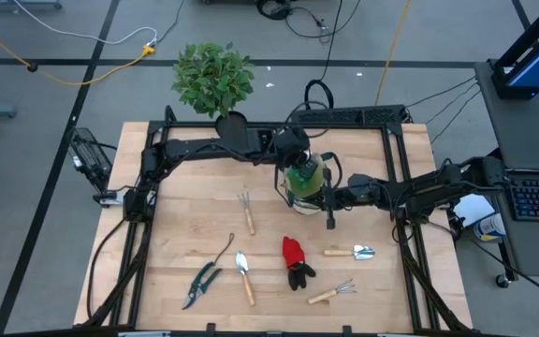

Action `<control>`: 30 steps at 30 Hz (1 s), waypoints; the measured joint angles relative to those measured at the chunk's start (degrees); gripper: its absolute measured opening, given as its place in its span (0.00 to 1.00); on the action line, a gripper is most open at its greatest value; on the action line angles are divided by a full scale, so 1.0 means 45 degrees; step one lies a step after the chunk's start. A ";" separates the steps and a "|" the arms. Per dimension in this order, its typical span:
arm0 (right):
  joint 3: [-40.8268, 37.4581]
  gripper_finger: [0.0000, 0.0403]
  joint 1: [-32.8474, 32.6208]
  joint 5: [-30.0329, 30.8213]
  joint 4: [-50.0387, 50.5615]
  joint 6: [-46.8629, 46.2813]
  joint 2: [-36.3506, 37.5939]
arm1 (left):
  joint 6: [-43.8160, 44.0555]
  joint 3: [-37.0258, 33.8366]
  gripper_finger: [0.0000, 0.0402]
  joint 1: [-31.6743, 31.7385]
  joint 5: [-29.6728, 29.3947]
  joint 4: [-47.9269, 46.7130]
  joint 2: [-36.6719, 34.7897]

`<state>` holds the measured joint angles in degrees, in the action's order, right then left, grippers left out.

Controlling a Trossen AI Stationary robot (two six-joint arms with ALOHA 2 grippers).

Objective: Pick & Place Garden tools in Gardening bag
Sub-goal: Put the green spray bottle into the light brown gardening bag

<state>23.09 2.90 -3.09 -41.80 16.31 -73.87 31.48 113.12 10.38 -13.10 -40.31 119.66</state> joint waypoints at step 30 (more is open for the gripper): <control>-0.0005 0.00 0.0000 -0.0034 0.0787 -0.0877 0.0024 | -0.1979 -0.1443 0.19 0.0163 0.0457 0.1206 0.0005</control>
<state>23.07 2.90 -3.25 -38.26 12.36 -73.76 22.57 106.63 11.11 -11.04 -34.89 119.68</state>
